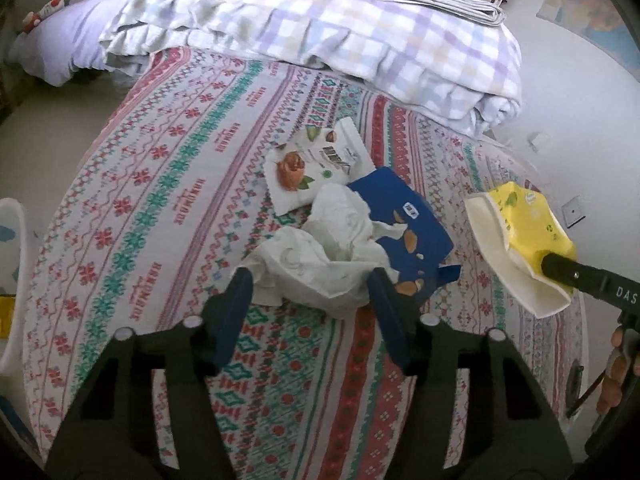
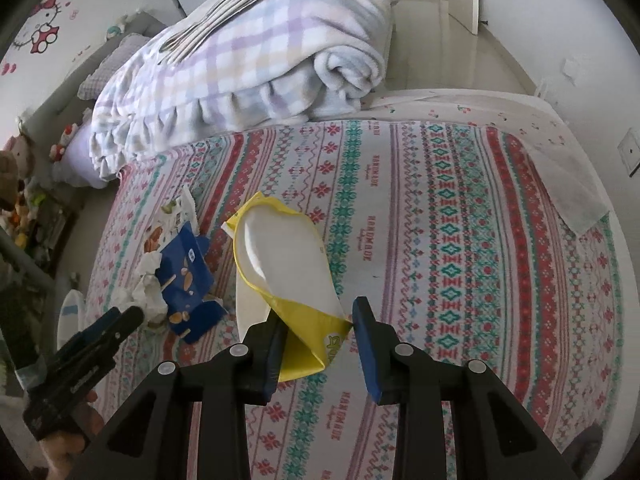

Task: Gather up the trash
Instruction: 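Grasp the yellow-and-white bag with the right tool while the left tool grasps the white plastic, then carry both bags to the wastebasket and open both tools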

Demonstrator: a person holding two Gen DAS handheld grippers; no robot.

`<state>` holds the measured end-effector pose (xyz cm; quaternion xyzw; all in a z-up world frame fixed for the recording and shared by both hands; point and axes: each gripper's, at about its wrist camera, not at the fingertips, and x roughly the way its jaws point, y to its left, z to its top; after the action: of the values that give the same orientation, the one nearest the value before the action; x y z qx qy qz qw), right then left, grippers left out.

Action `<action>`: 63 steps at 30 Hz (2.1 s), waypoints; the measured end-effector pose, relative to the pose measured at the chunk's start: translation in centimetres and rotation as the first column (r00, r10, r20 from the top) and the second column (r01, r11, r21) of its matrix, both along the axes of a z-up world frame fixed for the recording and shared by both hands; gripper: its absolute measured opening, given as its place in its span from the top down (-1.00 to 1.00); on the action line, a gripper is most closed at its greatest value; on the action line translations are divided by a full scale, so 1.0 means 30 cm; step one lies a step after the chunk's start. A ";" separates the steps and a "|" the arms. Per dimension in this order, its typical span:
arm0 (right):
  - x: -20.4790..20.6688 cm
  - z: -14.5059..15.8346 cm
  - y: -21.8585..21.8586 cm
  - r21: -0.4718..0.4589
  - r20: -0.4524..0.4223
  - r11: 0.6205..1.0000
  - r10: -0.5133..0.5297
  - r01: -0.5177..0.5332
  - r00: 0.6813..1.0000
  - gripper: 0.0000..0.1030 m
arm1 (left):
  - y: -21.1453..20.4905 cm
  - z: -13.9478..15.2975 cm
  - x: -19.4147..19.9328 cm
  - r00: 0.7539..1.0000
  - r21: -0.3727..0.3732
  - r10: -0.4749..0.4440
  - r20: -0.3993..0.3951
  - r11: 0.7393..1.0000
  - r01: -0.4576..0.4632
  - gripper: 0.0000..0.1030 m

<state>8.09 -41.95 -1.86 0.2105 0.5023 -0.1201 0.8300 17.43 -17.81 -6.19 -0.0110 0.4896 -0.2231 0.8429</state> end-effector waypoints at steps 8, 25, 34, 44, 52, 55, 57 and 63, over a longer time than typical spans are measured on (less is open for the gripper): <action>-0.027 0.020 -0.012 -0.004 0.006 1.000 -0.014 0.014 1.000 0.35 | -0.006 0.022 -0.018 0.999 -0.002 -0.024 0.025 1.000 0.024 0.39; 0.037 0.110 0.154 0.001 0.078 0.998 0.055 -0.056 0.995 0.35 | 0.219 0.128 -0.073 0.997 -0.007 0.040 0.069 0.999 -0.040 0.44; 0.133 0.102 0.380 -0.001 0.084 0.986 0.163 -0.164 0.983 0.35 | 0.482 0.175 -0.048 0.985 0.011 0.153 0.082 0.988 -0.155 0.44; 0.224 0.085 0.675 0.029 0.103 0.960 0.274 -0.279 0.956 0.35 | 0.764 0.190 -0.042 0.953 0.016 0.291 0.081 0.956 -0.293 0.44; 0.268 0.058 0.894 0.037 0.107 0.928 0.364 -0.370 0.925 0.35 | 0.912 0.173 -0.040 0.929 0.029 0.364 0.068 0.930 -0.366 0.43; 0.274 0.041 0.953 0.038 0.106 0.919 0.386 -0.392 0.916 0.35 | 0.954 0.164 -0.038 0.922 0.035 0.382 0.065 0.922 -0.385 0.42; 0.274 0.036 0.977 0.037 0.109 0.915 0.395 -0.401 0.912 0.35 | 0.981 0.156 -0.036 0.916 0.034 0.398 0.055 0.916 -0.401 0.38; 0.287 0.020 1.054 0.017 0.117 0.899 0.433 -0.438 0.894 0.34 | 1.062 0.151 -0.050 0.868 0.047 0.496 0.037 0.866 -0.497 -0.58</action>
<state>16.71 -10.33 -1.27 0.1169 0.4925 0.0916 0.8576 15.93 14.06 -1.66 -0.1104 0.4662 0.0145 0.8776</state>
